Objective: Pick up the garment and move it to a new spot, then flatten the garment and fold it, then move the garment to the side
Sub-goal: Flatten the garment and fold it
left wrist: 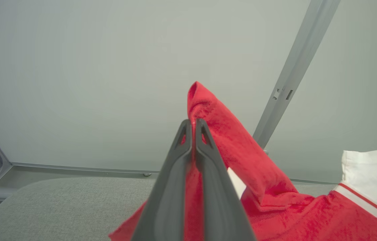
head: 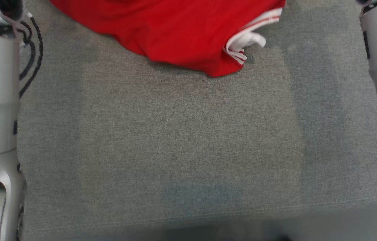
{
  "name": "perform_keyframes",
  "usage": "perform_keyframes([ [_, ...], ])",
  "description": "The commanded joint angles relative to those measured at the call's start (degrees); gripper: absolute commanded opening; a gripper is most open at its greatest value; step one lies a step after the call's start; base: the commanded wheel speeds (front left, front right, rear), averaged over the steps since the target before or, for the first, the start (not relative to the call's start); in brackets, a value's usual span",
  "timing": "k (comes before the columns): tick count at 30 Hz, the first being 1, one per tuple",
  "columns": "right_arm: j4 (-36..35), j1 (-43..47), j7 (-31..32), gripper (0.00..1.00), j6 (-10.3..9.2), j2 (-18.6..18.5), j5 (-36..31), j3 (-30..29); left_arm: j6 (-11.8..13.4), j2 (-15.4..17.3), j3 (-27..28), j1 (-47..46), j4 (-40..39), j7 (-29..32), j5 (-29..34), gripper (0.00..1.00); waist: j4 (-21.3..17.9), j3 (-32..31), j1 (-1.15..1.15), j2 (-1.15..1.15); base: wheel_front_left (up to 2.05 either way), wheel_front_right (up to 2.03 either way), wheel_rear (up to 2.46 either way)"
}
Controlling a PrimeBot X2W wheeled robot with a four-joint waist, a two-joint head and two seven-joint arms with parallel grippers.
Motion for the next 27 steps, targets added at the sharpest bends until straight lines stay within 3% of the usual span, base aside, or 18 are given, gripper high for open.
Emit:
perform_keyframes([
  [1,1.0,-3.6,-1.7,0.00,-0.10,-1.0,-0.5,0.5,-0.4,1.3,1.2,-3.5,0.1,0.5,-0.9,0.00,-1.4,4.4,0.00,0.00,0.00,0.00,0.00],
  [3,2.1,-6.7,-3.8,0.00,-0.10,-1.4,-1.1,0.9,-0.9,2.6,1.1,-6.1,0.2,0.2,-0.2,0.00,-1.6,5.6,0.00,0.00,0.00,0.00,0.00],
  [10,5.2,-16.2,-10.7,0.00,-0.10,-2.5,-4.6,-1.6,-2.3,2.6,4.7,-13.0,0.8,-2.6,-3.8,0.00,-1.8,7.9,0.00,0.00,0.00,0.00,0.00],
  [19,8.5,-25.3,-20.5,0.00,-0.10,-1.2,-11.0,-7.8,-3.5,3.3,6.6,-19.1,2.9,-13.2,-2.9,0.00,-2.0,7.7,0.00,0.00,0.00,0.00,0.00],
  [27,9.8,-29.2,-24.8,0.00,-0.09,0.0,-12.2,-8.2,-5.3,1.9,8.7,-22.5,3.8,-22.4,-4.6,0.00,-1.8,6.3,0.00,0.00,0.00,0.00,0.00],
])
